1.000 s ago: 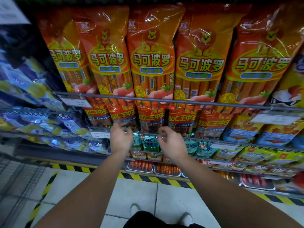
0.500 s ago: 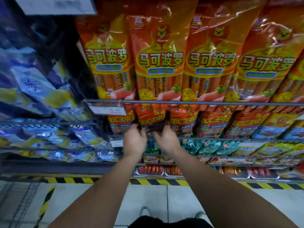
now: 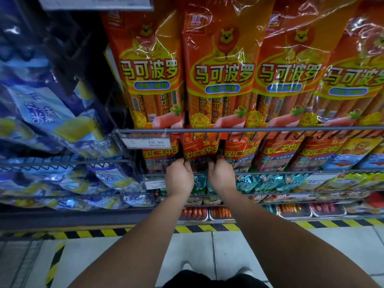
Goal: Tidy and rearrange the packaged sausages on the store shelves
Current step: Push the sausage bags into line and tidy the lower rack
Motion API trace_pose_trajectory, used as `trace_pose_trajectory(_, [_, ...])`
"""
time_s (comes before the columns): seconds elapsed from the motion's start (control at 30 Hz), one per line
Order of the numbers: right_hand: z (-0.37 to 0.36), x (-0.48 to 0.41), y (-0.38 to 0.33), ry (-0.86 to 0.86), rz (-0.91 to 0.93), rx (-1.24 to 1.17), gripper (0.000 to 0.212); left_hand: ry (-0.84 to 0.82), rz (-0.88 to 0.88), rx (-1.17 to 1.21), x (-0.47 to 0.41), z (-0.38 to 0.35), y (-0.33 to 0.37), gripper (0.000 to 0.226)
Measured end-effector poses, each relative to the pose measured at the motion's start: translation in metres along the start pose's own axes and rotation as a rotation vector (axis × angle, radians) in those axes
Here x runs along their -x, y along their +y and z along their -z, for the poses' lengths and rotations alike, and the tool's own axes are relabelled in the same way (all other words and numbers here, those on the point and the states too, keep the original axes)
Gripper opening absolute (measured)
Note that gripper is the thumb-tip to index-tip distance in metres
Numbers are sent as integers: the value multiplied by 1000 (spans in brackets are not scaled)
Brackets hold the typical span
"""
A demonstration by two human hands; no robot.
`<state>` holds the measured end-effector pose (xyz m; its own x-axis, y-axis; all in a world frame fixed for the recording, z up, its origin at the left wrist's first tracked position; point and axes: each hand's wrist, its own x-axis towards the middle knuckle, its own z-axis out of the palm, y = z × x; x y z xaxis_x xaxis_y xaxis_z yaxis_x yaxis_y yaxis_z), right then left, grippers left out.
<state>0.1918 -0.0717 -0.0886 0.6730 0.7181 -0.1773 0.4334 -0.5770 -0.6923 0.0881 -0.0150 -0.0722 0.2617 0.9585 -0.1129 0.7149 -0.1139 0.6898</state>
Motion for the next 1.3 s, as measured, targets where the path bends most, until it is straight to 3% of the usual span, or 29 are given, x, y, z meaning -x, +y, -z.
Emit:
trace_pose_trajectory(0.43, [5,6,-3,220,79,87,31,75,-55,1,-6,4,6,27])
trace_pose_trajectory(0.8, [7,9,4,129,-7,150,34,14,-75,-28,-8,-5,-6,29])
trace_pose_trajectory(1.3, [15,0,-1,64,-196,129,40,-113,59,-123,-14,-6,-6,39])
